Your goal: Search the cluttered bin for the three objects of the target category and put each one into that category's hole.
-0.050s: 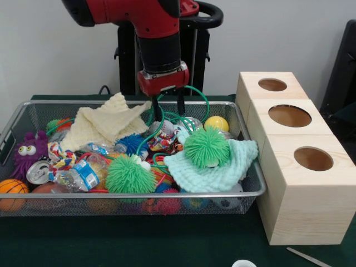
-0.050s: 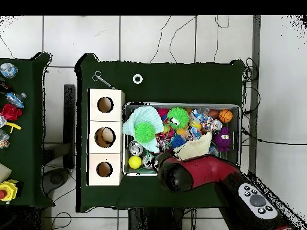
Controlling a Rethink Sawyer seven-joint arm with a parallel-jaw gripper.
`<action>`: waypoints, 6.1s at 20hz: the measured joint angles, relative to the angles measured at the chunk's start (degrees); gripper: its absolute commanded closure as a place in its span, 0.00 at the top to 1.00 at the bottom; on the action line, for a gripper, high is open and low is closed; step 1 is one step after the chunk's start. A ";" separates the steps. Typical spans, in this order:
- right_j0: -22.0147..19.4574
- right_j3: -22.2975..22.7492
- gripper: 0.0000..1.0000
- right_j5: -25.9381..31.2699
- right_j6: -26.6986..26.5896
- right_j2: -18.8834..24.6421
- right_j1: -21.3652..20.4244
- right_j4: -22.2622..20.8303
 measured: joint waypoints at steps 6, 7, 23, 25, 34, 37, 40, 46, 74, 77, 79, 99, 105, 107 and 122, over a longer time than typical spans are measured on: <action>0.02 0.07 1.00 3.91 0.00 1.84 -7.67 2.21; 0.02 0.06 1.00 4.48 0.00 2.05 -8.38 2.46; -1.01 0.07 1.00 6.83 0.00 7.52 -10.90 2.33; -2.60 0.04 1.00 6.63 -0.01 9.65 -8.89 0.95; -7.37 0.01 1.00 6.63 -1.58 15.41 -0.78 -7.17; -8.40 0.00 1.00 6.64 -2.52 16.73 0.87 -9.03; -9.52 -0.01 1.00 6.64 -4.38 18.36 2.53 -10.82; -10.98 -0.02 1.00 6.64 -8.71 20.62 3.80 -12.88; -14.65 -6.79 1.00 8.50 -21.19 21.77 11.69 -15.76; -14.65 -7.11 1.00 9.97 -21.19 21.00 12.47 -15.76; -14.67 -7.25 1.00 11.27 -21.19 20.46 12.68 -15.76; -16.89 -8.02 0.00 18.32 -21.21 17.56 14.81 -15.72; -19.13 -8.00 0.00 18.34 -21.21 19.07 16.17 -15.44; -19.65 -7.89 0.00 18.35 -21.21 19.70 16.17 -15.17; -14.76 -2.34 0.00 18.35 -21.21 28.23 2.91 -1.79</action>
